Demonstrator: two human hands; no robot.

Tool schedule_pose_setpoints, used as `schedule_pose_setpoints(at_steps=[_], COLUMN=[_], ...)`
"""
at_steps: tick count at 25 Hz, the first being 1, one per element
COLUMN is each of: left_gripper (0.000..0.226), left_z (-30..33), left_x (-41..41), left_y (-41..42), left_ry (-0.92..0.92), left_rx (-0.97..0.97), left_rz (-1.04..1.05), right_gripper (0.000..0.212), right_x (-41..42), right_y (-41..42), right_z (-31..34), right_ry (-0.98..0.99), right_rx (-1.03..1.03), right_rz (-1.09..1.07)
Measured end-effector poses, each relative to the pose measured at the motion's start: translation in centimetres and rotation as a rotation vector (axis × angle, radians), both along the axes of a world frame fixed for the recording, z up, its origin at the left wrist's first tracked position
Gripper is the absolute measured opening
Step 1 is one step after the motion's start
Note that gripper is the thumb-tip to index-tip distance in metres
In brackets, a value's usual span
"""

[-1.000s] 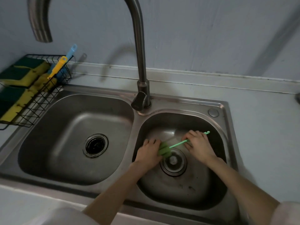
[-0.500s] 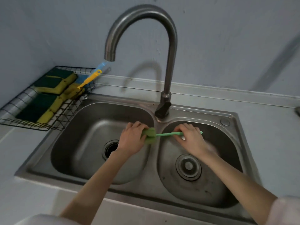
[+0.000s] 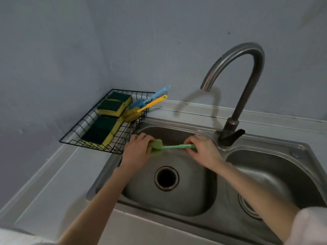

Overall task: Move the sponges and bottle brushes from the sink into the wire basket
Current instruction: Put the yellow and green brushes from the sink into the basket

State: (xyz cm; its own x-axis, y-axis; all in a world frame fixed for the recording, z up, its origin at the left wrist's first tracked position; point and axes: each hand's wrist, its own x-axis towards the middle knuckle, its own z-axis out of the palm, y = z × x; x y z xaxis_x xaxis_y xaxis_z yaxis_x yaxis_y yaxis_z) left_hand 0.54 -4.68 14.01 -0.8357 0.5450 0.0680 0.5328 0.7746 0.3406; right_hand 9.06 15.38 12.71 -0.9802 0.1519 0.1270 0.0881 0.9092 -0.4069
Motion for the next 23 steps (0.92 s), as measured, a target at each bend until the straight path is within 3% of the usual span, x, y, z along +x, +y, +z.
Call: schedule_pose_setpoints(at_steps=[14,23], left_gripper=[0.032,0.035], left_z=[3.0,-1.5], left_x=[-11.9,-17.6], left_y=[-5.4,-4.2], left_ry=[-0.002,-0.162], left_rx=[0.212,0.233], left_rz=[0.101,0.116], right_gripper=[0.021,0.025], right_x=[-12.1,-17.4], right_y=[-3.4,-4.0], right_z=[8.6,6.5], right_ry=[0.056,-0.1], right_rx=[0.071,0.099], right_rz=[-0.004,-0.051])
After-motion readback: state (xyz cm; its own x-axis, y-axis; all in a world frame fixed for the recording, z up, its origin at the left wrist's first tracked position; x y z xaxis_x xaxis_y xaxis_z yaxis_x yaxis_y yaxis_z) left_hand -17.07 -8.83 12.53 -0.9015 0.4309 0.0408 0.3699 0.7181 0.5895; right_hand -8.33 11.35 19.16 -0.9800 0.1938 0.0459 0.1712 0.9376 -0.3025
